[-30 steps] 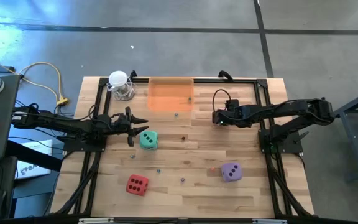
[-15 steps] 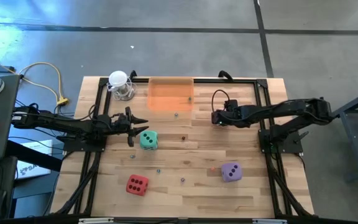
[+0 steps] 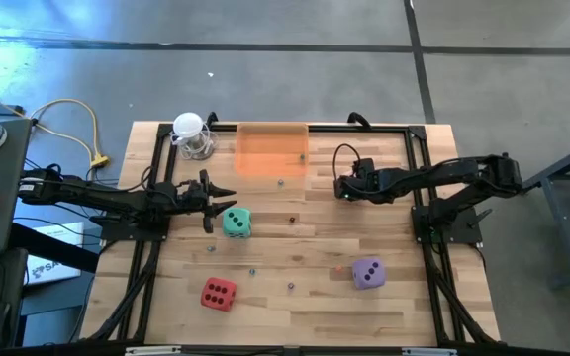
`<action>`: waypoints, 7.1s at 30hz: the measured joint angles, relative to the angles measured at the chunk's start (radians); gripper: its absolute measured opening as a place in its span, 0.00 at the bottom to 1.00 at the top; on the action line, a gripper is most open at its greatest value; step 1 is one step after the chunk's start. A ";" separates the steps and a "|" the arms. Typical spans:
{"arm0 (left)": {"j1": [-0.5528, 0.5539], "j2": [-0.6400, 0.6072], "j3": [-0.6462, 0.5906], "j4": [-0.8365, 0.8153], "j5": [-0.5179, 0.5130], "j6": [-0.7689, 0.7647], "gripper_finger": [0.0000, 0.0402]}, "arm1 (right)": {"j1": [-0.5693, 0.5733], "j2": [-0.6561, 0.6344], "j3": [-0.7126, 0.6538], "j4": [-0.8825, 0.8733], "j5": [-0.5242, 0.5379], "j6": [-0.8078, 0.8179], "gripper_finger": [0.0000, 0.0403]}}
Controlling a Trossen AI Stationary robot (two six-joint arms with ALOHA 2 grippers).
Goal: Pick & Place Dice
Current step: Put the large pink die into the bin, then put the small green die into the bin
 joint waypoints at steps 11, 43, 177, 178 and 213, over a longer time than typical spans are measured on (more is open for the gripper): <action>0.000 0.000 0.000 0.000 0.000 0.000 0.32 | -0.001 0.001 -0.001 0.007 0.004 -0.037 0.98; 0.000 0.000 0.000 0.000 0.000 0.000 0.32 | 0.063 -0.059 -0.005 0.223 0.024 -0.235 0.79; 0.059 0.000 0.000 0.045 -0.004 -0.019 0.32 | -0.289 0.223 -0.140 0.488 0.004 -0.285 0.55; 0.059 0.000 0.000 0.045 -0.004 -0.019 0.32 | -0.289 0.223 -0.140 0.488 0.004 -0.285 0.53; 0.059 0.000 0.000 0.049 -0.003 -0.019 0.32 | -0.157 0.127 0.079 0.837 -0.184 -0.682 0.09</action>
